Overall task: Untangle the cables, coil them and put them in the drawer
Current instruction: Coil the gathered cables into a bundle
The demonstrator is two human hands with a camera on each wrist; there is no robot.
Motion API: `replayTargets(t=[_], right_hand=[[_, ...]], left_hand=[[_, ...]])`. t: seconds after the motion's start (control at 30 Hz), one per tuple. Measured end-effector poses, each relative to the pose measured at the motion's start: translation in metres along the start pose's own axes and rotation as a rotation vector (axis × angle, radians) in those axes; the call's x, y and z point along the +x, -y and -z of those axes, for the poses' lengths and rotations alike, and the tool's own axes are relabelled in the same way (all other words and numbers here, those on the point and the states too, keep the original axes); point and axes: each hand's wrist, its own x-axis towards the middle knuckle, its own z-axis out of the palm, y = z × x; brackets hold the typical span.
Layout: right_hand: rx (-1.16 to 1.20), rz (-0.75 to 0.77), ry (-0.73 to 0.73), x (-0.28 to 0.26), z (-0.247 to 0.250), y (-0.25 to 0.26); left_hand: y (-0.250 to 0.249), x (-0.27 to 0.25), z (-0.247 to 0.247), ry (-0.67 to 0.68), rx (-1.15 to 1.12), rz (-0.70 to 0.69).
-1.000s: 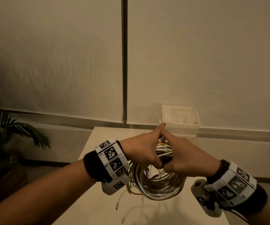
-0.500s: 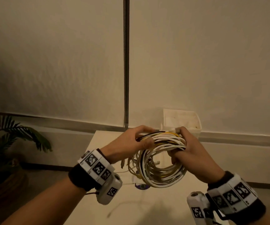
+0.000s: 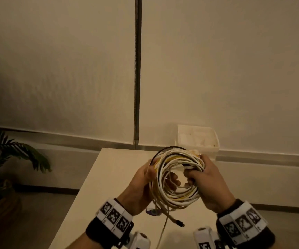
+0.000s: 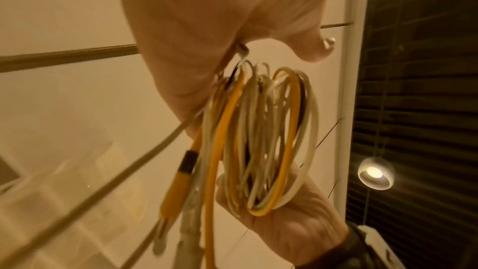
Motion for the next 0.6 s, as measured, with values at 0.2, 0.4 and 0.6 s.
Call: replayTargets(t=[0.2,0.4,0.6], right_hand=[[0.023,-0.030,-0.192,-0.002,-0.010,-0.020],[0.058,-0.032,-0.104,-0.016,-0.019,-0.023],[0.257,-0.062,0.321,-0.027,0.012,-0.007]], left_hand=[[0.013,0.003,-0.004,-0.307,0.531,-0.003],[0.005,0.008,-0.009,-0.491,0.464,0.018],[-0.028,0.017,-0.014,-0.330,0.557,-0.107]])
